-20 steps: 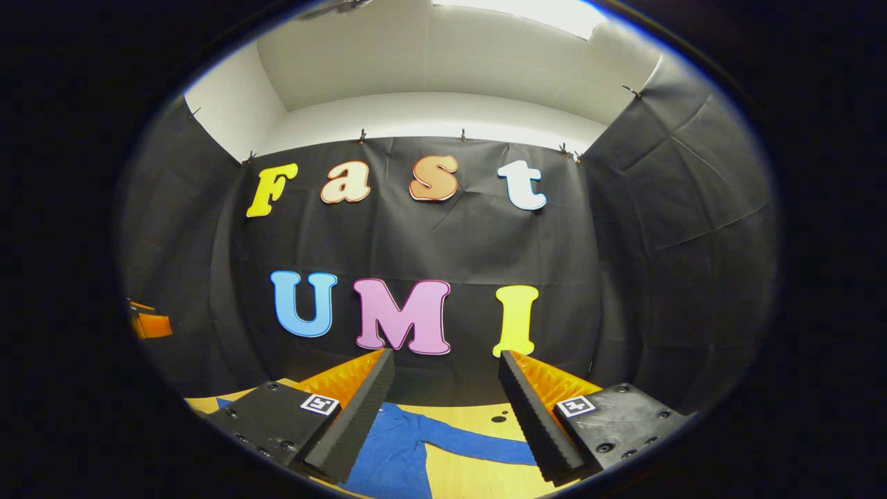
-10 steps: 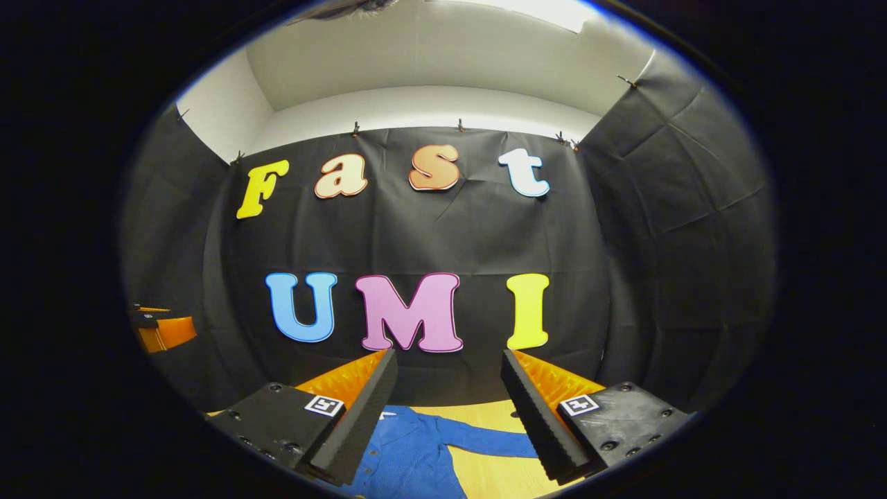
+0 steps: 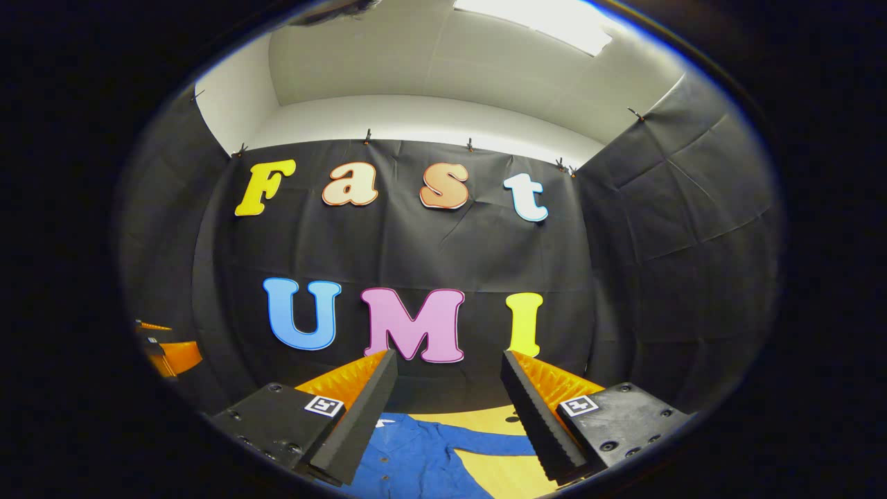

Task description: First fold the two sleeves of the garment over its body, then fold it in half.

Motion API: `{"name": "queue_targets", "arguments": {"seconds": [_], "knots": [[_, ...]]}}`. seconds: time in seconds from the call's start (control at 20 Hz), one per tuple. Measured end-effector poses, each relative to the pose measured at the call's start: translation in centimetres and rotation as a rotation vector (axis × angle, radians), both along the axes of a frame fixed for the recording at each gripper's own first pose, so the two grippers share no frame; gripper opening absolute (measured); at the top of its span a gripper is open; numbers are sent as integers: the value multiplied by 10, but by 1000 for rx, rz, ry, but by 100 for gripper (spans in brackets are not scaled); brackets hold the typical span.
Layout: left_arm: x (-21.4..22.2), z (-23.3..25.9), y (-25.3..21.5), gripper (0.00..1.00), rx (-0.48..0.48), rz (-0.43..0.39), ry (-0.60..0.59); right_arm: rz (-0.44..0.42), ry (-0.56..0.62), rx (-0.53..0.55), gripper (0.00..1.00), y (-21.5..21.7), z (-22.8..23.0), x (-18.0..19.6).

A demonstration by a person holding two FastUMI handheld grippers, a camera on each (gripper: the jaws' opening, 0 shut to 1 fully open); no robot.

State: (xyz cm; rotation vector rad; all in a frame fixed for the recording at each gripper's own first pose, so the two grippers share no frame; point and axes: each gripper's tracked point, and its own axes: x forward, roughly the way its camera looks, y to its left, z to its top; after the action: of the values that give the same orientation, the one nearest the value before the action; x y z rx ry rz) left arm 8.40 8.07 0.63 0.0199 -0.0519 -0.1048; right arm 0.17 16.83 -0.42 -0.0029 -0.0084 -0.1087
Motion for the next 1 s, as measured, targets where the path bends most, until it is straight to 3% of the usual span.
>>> {"name": "queue_targets", "arguments": {"seconds": [0.3, 0.5, 1.0], "knots": [[3, -4, 3, 80, 1, -71, -8, -26, 4, -74, 97, 16, -4, -13], [19, 0, -1, 80, 5, -45, -28, -12, 56, -38, 97, 13, -24, 10], [46, -30, -22, 80, -65, -16, 63, 8, 147, -33, 97, -12, -71, 35]]}}
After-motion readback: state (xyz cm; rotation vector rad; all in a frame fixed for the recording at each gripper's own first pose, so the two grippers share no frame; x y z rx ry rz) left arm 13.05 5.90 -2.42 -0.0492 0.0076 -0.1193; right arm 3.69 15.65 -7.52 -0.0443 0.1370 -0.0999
